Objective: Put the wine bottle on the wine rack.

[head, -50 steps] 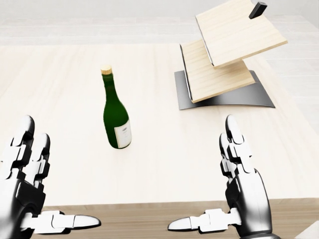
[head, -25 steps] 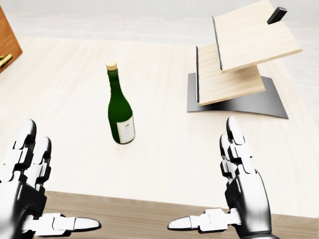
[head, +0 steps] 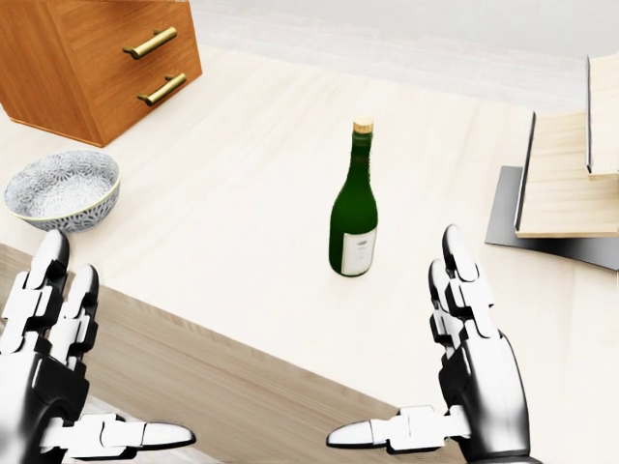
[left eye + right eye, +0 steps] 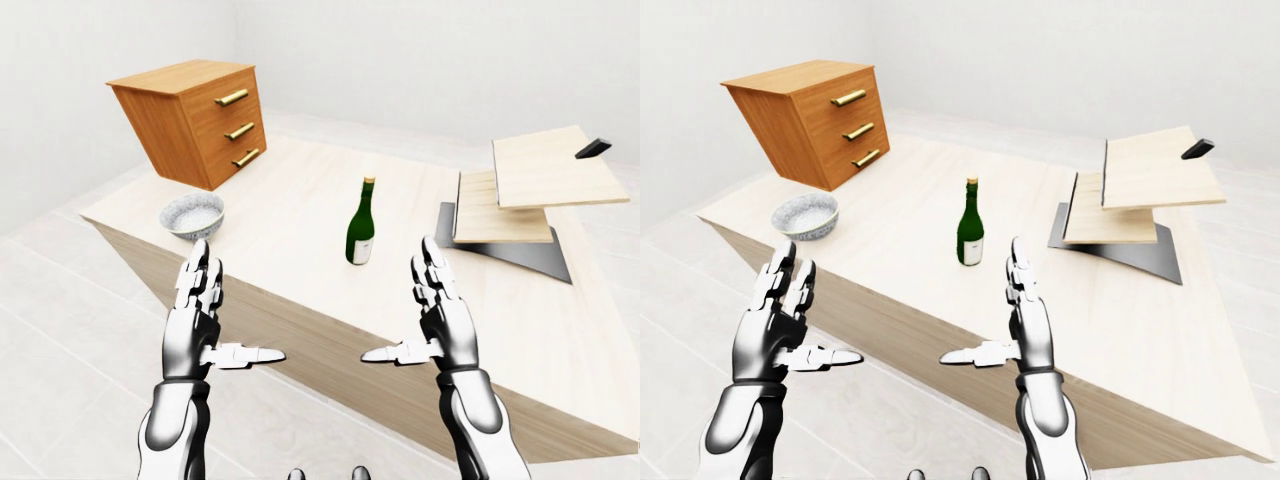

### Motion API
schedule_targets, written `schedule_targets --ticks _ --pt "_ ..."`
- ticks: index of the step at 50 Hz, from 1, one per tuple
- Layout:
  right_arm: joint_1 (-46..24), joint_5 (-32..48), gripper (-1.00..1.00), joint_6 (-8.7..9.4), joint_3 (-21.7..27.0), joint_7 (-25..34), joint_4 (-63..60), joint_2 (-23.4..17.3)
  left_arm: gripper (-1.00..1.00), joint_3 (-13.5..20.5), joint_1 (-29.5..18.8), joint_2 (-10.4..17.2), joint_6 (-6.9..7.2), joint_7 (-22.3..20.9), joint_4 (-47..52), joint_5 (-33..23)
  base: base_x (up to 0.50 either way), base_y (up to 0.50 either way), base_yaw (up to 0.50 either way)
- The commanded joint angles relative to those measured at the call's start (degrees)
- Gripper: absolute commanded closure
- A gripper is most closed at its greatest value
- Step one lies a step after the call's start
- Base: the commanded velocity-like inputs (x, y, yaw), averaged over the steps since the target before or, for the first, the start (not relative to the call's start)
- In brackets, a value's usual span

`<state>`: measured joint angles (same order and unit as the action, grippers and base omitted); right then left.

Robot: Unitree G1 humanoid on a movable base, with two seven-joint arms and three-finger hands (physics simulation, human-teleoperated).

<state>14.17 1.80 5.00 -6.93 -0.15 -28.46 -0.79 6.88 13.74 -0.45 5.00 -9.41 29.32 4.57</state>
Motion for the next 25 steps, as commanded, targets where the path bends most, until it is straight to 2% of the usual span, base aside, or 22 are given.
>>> schedule_targets --ticks 1,8,19,25 --pt "-0.12 2.74 -1.00 0.00 0.23 -1.88 -0.84 -0.22 -1.00 -0.03 0.11 -0.04 0.00 -0.05 0.21 0.01 0.00 0.00 0.48" --pt "0.03 0.74 -1.00 0.00 0.03 -1.02 -1.54 0.18 -1.00 -0.07 0.21 -0.07 0.00 -0.08 0.53 0.10 0.00 0.00 0.00" --pt "-0.71 -0.40 -1.00 0.00 0.34 -1.25 -0.08 0.43 -1.00 -0.05 0.03 -0.08 0.00 -0.03 0.36 0.16 0.22 -0.44 0.00" --pt "-0.52 -1.02 -1.00 0.00 -0.44 -0.59 0.32 0.43 -1.00 -0.11 0.21 -0.20 0.00 -0.10 -0.44 0.23 0.04 -0.08 0.00"
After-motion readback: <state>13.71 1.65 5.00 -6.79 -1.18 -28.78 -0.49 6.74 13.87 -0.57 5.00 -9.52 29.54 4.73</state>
